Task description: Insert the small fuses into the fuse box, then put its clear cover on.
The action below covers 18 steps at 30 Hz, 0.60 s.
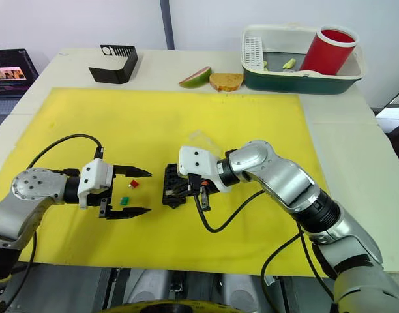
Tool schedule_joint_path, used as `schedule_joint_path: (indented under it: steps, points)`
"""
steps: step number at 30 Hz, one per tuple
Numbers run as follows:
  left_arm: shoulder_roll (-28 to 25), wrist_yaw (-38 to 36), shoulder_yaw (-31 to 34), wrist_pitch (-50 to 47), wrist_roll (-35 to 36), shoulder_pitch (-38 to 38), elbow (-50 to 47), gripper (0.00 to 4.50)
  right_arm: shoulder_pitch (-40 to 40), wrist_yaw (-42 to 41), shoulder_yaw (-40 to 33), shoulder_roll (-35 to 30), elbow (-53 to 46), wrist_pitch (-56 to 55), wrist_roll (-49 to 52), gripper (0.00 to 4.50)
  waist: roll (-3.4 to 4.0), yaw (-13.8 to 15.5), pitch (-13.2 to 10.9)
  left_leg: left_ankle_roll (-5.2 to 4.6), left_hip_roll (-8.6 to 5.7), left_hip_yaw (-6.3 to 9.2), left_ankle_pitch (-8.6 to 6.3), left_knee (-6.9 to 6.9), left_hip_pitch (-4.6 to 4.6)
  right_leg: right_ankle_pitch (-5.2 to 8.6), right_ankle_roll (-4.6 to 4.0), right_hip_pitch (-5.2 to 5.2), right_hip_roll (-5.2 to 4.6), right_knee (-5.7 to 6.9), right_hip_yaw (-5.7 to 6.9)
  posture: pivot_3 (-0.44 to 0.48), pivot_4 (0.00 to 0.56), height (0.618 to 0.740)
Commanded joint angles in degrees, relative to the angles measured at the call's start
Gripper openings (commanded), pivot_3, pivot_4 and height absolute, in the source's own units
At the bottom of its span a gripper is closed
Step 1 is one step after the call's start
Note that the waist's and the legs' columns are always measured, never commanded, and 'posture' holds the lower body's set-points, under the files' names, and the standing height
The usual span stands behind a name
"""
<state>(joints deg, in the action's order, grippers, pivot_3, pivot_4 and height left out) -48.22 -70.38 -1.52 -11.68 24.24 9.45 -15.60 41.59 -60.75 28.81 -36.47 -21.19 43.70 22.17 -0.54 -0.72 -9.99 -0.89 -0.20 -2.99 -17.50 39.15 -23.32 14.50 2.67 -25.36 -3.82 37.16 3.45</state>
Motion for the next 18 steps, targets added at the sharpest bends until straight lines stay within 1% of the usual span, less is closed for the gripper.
schedule_joint_path:
  steps: [1, 9, 18]
  points:
    - [0.0, -0.4, 0.1, 0.7, -0.2, 0.5, -0.4, 4.47, 1.5, -0.4, 0.0, 0.5, -2.5, 0.7, -0.5, 0.0, 0.0, 0.0, 0.0, 0.0, 0.0, 0.0, 0.0, 0.0, 0.0, 0.0, 0.01, 0.0, 0.0, 0.01, 0.01, 0.0, 0.15, 0.74]
    - [0.5, -0.6, -0.2, 1.0, -0.8, 0.8, -0.2, 4.47, 1.6, -0.5, 0.7, 1.5, -2.6, 2.3, -1.7, 0.0, 0.0, 0.0, 0.0, 0.0, -0.01, 0.0, 0.01, 0.02, 0.01, -0.01, 0.02, 0.01, 0.0, 0.04, 0.02, 0.0, 0.15, 0.74]
    - [1.5, -0.2, -0.3, 1.2, -1.6, 0.7, -0.5, 4.47, 1.2, -0.9, 1.0, 1.6, -1.6, 1.1, -3.6, 0.0, -0.02, 0.0, 0.0, -0.01, -0.02, 0.0, 0.01, 0.05, 0.01, -0.03, 0.05, 0.02, 0.02, 0.06, 0.03, 0.0, 0.15, 0.74]
